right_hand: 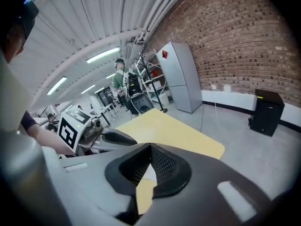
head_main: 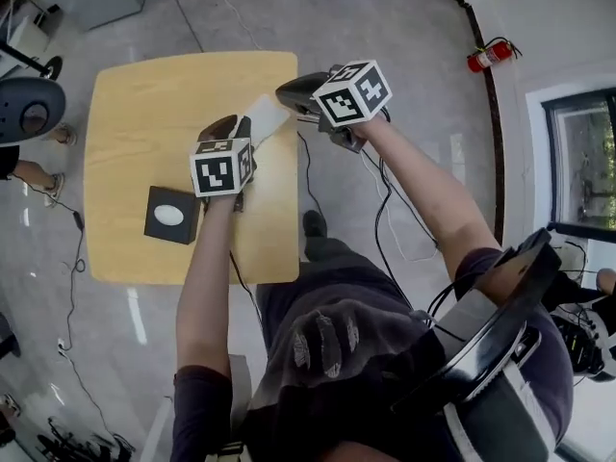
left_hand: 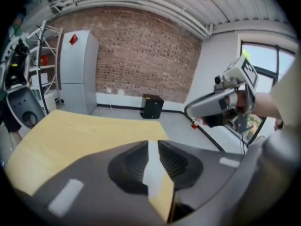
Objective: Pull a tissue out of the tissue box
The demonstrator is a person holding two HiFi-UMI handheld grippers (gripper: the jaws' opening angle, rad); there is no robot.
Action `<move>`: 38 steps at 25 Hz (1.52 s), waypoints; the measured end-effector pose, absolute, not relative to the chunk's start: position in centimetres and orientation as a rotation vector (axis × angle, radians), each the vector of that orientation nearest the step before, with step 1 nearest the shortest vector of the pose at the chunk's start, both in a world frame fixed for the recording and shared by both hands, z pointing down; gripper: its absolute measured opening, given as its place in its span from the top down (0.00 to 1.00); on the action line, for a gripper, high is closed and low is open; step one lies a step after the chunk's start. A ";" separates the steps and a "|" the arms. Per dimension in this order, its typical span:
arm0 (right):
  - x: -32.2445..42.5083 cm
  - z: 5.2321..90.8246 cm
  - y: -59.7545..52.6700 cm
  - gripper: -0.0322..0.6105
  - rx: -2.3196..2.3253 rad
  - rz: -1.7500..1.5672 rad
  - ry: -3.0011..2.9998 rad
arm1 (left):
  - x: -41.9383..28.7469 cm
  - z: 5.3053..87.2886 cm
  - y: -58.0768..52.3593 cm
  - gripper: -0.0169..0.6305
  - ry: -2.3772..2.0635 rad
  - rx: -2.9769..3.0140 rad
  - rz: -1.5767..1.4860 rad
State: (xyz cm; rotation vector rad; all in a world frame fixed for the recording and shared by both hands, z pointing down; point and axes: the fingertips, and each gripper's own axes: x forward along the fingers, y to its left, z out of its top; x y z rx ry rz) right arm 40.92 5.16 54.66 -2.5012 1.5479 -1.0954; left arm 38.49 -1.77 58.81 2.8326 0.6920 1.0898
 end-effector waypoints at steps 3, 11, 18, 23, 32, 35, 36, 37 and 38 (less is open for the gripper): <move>39.6 52.2 4.7 0.95 -2.434 -0.977 1.638 | 38.3 55.0 -2.3 0.97 0.560 2.892 0.925; 37.5 45.7 4.9 0.95 -2.199 -0.708 1.845 | 36.2 49.4 -2.9 0.97 0.303 3.000 0.731; 37.0 42.6 6.9 0.95 -2.056 -0.576 2.005 | 34.6 43.7 0.5 0.97 0.186 3.099 0.582; 36.3 41.2 9.5 0.95 -1.982 -0.517 2.067 | 32.5 40.7 3.4 0.97 0.128 3.140 0.486; 30.7 38.7 6.7 0.95 -1.886 -0.414 2.254 | 27.4 36.4 1.5 0.97 0.021 3.183 0.327; 28.6 37.9 5.8 0.95 -1.844 -0.403 2.312 | 25.9 35.6 1.4 0.97 0.000 3.185 0.303; 28.0 37.8 5.5 0.95 -1.828 -0.406 2.323 | 25.4 35.4 1.4 0.97 -0.006 3.182 0.297; 27.5 37.6 5.2 0.95 -1.814 -0.410 2.333 | 25.0 35.3 1.3 0.97 -0.011 3.179 0.294; 27.0 37.6 5.0 0.95 -1.802 -0.414 2.343 | 24.5 35.2 1.3 0.97 -0.015 3.177 0.293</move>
